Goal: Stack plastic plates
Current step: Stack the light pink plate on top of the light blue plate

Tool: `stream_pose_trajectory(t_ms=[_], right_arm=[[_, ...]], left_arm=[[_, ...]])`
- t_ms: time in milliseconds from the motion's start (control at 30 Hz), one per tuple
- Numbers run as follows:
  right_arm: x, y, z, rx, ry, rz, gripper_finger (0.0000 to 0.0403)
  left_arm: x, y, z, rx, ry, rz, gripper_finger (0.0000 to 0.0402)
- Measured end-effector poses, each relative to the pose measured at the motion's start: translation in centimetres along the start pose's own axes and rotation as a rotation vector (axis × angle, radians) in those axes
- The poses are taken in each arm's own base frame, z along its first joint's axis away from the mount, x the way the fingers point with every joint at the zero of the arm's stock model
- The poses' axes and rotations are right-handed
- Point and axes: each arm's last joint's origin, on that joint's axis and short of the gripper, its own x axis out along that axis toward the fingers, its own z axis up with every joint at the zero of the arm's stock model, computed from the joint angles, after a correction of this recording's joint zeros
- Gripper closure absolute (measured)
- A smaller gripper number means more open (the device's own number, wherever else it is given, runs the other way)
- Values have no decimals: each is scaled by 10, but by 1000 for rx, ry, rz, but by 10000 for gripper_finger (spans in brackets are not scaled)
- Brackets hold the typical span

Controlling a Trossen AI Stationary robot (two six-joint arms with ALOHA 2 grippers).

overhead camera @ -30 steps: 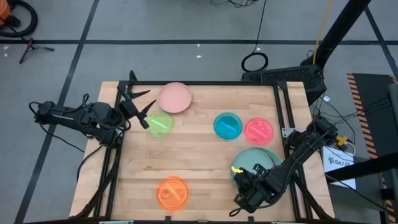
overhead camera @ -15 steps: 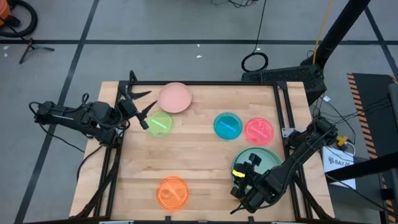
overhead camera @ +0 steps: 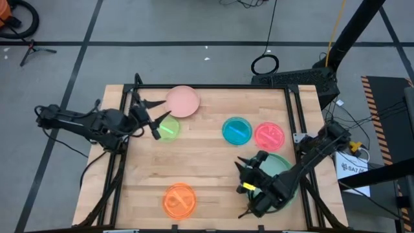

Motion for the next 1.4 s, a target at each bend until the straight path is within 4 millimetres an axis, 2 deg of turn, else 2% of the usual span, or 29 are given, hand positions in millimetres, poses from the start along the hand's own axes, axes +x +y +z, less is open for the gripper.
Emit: stream_pose_trajectory(t_ms=[200, 333, 467, 600, 733, 833, 967, 1267, 1400], right_arm=[[29, 2, 11, -43, 39, 35, 328], [56, 5, 27, -65, 52, 171, 341], [84, 5, 38, -115, -17, 322, 350], [112, 1, 34, -154, -64, 435, 356], [130, -3, 19, -164, -79, 448, 363], [135, -11, 6, -185, -51, 456, 372], [133, -33, -8, -140, -59, 454, 384], [115, -84, -57, 14, -271, 398, 401], [107, -104, -67, 66, -320, 368, 401]], left_arm=[[20, -21, -11, 1, 82, -20, 199], [30, -32, -18, 12, 121, -27, 199], [36, -37, -16, 16, 134, -22, 199], [36, -37, -15, 30, 136, -21, 199], [34, -35, -16, 43, 153, -23, 199], [34, -36, -17, 47, 165, -25, 199], [37, -35, -18, 25, 170, -12, 199], [53, -17, -27, -81, 217, 102, 199], [63, -10, -34, -121, 247, 159, 199]])
